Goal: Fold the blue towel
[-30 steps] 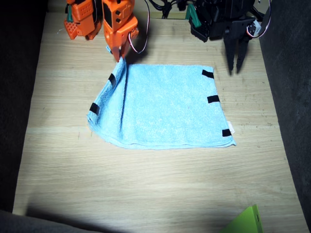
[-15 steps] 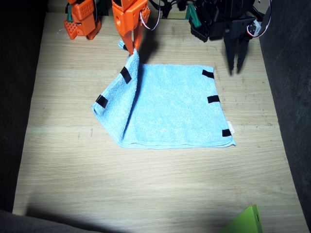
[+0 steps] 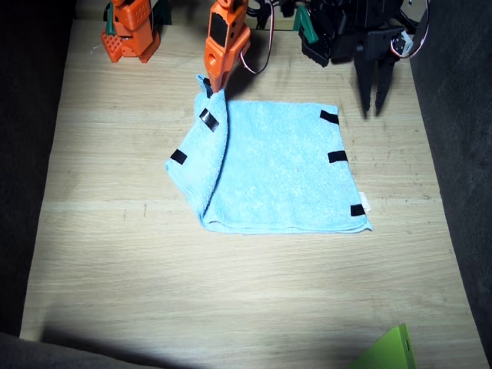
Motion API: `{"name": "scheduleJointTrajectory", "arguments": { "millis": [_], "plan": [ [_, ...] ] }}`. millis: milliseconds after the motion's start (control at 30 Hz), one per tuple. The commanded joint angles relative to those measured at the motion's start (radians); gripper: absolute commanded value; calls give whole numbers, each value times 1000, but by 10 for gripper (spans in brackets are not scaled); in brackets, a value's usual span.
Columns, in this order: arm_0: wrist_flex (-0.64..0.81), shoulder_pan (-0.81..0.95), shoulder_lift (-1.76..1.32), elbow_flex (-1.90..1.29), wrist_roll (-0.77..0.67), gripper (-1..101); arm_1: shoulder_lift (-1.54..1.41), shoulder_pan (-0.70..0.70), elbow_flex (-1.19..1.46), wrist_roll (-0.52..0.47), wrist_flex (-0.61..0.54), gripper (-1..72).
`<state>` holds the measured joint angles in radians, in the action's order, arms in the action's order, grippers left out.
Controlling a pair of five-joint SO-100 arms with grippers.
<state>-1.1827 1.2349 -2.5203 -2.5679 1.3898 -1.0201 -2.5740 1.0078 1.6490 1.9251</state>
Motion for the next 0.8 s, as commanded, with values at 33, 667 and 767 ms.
{"name": "scheduleJointTrajectory", "arguments": {
  "millis": [33, 667, 767],
  "plan": [
    [-8, 14, -23, -11, 14, 176, -44, -6, 9, -2, 25, -1],
    [-12, 11, -40, -17, 15, 176, -224, 12, 11, -43, 25, -1],
    [-14, 9, -44, -18, 15, 176, -206, -8, 9, -52, 25, -1]
  ]
}}
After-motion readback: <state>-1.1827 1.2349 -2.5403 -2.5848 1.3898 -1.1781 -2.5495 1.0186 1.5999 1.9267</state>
